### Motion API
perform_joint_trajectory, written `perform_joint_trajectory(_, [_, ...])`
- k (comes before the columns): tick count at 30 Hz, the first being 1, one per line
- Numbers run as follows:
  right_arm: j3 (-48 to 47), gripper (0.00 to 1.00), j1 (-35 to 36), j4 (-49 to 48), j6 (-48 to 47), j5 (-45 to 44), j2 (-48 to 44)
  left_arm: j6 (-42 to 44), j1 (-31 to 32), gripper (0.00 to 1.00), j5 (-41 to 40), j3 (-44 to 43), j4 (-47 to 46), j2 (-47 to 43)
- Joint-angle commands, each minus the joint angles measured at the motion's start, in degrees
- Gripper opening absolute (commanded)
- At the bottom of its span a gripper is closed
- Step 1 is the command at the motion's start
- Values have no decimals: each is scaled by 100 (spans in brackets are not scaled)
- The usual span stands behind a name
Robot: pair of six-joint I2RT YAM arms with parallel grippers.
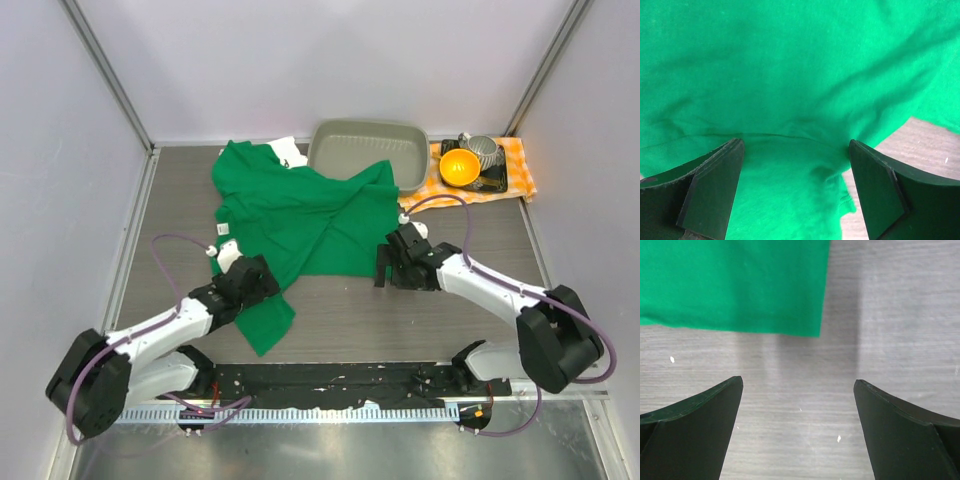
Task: Fold and stack the t-shirts
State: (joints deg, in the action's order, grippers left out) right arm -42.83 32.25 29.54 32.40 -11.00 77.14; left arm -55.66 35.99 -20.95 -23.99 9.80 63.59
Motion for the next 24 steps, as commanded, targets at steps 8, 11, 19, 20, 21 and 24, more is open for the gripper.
perform_joint_trajectory(8, [-514, 100, 18, -70, -5, 212, -1212, -165, -13, 91, 100, -316, 1788, -1807])
perform_joint_trajectory(11, [-569, 100, 18, -737, -128, 625, -782, -68, -13, 91, 135, -458, 1824, -1571])
perform_joint_trajectory(19, [-534, 100, 18, -2338, -173, 916, 511, -147, -13, 91, 214, -264, 929, -1192])
perform_joint_trajectory(20, [-490, 100, 27, -2461, -199, 925, 573, -130, -13, 91, 179, -256, 840, -1148])
perform_joint_trajectory(21, [-455, 100, 18, -2697, -208, 899, 678, -86, -13, 91, 170, -247, 743, -1026])
perform_joint_trajectory(24, [-279, 100, 18, -2927, -270, 907, 793, -15, -13, 91, 179, -168, 427, -840])
